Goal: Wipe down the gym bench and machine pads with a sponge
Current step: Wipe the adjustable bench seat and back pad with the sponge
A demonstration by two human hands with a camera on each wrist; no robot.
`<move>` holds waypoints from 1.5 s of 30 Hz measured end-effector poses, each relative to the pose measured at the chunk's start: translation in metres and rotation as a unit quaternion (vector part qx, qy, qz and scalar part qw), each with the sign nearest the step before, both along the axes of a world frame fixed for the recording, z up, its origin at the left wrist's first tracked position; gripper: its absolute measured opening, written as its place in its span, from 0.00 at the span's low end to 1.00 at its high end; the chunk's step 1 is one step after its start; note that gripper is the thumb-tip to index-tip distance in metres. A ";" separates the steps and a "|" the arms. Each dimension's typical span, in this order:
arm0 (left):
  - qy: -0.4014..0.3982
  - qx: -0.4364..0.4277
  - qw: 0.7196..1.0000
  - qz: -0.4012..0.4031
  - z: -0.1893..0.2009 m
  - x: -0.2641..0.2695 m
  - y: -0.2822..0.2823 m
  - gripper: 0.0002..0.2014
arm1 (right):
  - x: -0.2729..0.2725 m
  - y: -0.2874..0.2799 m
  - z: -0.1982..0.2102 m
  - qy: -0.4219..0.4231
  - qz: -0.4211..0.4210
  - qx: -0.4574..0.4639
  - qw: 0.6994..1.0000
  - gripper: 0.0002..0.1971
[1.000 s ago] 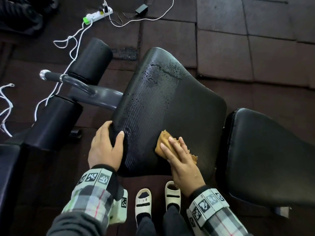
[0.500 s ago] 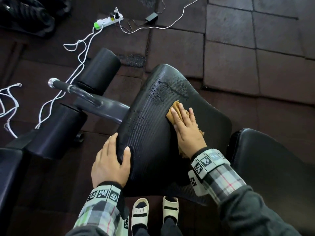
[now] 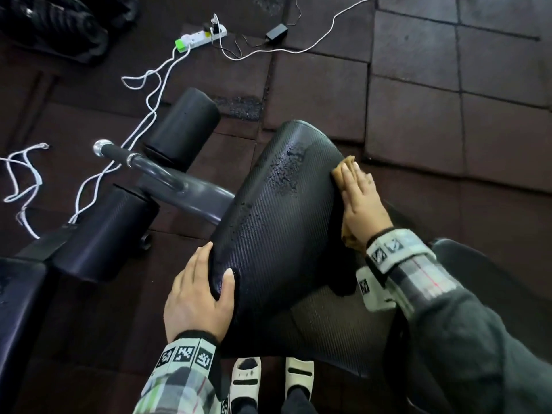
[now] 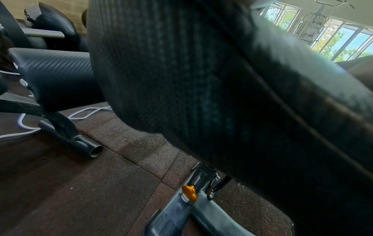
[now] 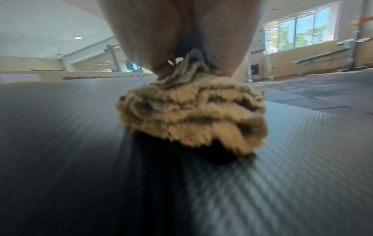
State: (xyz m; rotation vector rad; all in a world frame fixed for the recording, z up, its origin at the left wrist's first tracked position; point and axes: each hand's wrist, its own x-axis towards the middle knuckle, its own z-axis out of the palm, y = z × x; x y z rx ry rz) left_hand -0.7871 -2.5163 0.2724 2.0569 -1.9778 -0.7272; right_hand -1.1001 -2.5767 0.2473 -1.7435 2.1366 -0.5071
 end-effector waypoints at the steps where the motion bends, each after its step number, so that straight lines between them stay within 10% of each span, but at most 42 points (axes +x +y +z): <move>1: 0.001 0.000 1.000 0.001 0.000 0.000 0.000 0.34 | 0.007 0.011 0.000 0.005 0.015 -0.004 1.000 0.26; 14: -0.001 0.003 1.000 0.000 0.001 0.000 0.000 0.35 | 0.020 -0.065 0.009 0.035 0.052 0.007 0.998 0.25; 24: -0.002 0.001 1.000 -0.002 0.000 0.000 0.000 0.34 | 0.031 0.021 0.008 0.019 0.057 -0.001 0.998 0.27; 34: 0.000 -0.005 1.000 -0.004 -0.003 0.002 0.001 0.34 | 0.027 -0.065 0.032 0.028 0.038 0.057 0.997 0.27; 45: 0.006 -0.009 1.000 -0.002 -0.004 0.001 0.001 0.33 | 0.025 0.057 0.002 -0.017 0.001 0.086 0.996 0.28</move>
